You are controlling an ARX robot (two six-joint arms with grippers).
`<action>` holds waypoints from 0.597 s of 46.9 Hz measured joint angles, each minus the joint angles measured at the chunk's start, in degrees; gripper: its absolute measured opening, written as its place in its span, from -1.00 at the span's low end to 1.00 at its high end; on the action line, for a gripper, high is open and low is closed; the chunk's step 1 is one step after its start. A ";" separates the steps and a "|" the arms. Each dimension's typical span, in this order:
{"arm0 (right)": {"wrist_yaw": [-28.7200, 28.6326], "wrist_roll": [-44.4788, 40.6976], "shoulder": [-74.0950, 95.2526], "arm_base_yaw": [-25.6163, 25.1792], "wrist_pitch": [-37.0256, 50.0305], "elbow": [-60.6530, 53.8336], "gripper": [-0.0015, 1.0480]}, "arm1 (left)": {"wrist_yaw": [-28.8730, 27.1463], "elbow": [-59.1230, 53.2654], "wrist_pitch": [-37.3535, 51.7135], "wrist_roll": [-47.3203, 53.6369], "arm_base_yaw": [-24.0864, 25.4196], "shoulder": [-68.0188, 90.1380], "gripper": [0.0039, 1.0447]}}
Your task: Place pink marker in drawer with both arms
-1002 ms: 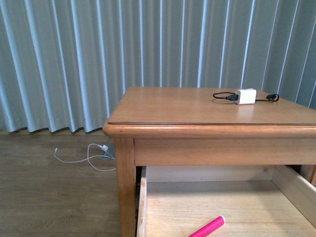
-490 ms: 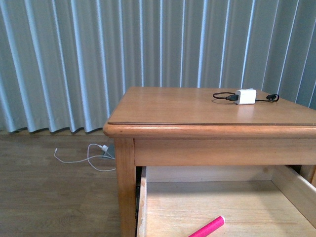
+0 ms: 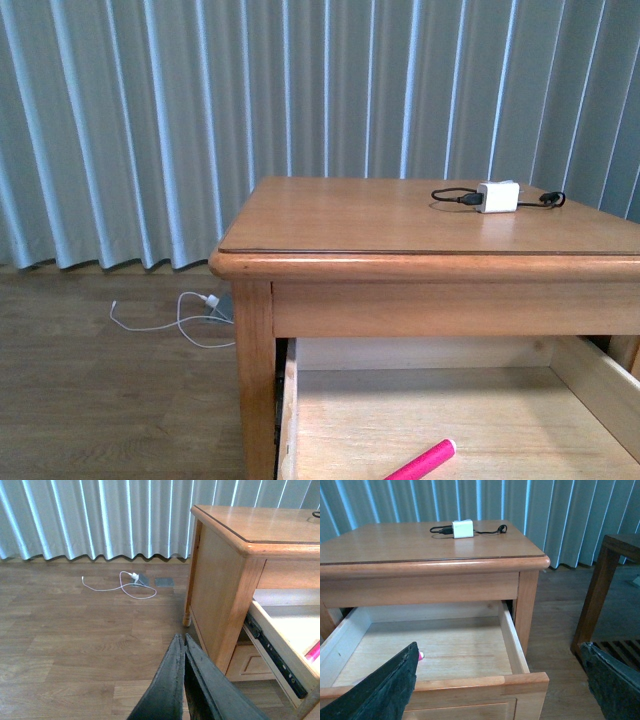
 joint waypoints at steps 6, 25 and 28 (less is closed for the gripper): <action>-8.28 2.01 3.41 -2.16 -9.49 2.43 0.83 | 0.07 0.00 0.00 0.00 0.00 -0.04 -0.44; -9.27 6.47 28.98 4.31 -19.43 8.31 0.83 | 0.00 0.00 0.00 0.00 0.00 -0.04 0.81; -8.76 7.91 33.22 5.86 -18.43 9.53 0.83 | 0.00 0.00 0.00 0.04 0.00 -0.04 0.92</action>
